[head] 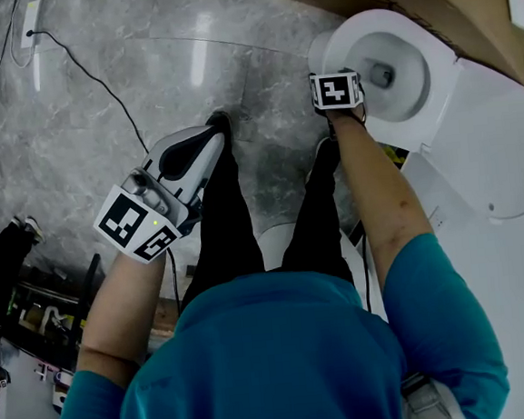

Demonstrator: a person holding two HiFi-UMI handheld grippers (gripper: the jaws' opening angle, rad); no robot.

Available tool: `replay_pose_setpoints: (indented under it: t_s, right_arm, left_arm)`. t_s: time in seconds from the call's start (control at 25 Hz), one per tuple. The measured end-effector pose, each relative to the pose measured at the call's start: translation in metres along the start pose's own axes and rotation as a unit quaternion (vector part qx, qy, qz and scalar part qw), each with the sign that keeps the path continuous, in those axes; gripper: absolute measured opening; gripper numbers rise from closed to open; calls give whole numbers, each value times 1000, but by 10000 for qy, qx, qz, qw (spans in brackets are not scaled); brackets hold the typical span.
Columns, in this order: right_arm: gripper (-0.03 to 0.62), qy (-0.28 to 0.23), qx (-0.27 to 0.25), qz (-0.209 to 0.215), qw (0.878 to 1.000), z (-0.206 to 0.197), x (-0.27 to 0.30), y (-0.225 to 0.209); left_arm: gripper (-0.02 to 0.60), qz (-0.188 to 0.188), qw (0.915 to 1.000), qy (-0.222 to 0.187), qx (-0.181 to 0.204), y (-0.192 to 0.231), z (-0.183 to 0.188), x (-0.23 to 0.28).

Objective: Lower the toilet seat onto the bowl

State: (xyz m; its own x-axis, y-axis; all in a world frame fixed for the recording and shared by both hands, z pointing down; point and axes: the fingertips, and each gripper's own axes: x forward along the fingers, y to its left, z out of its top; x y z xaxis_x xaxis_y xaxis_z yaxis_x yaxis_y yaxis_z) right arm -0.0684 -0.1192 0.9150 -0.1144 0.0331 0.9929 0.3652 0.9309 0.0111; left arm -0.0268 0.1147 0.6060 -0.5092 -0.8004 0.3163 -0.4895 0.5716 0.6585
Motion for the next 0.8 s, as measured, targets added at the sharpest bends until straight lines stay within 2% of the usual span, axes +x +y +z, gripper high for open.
replay_pose_setpoints:
  t_s: [0.8]
  right_arm:
    - [308, 203, -129, 72, 9997, -2, 29, 3]
  left_arm:
    - [5, -3, 9999, 89, -120, 8, -14, 0]
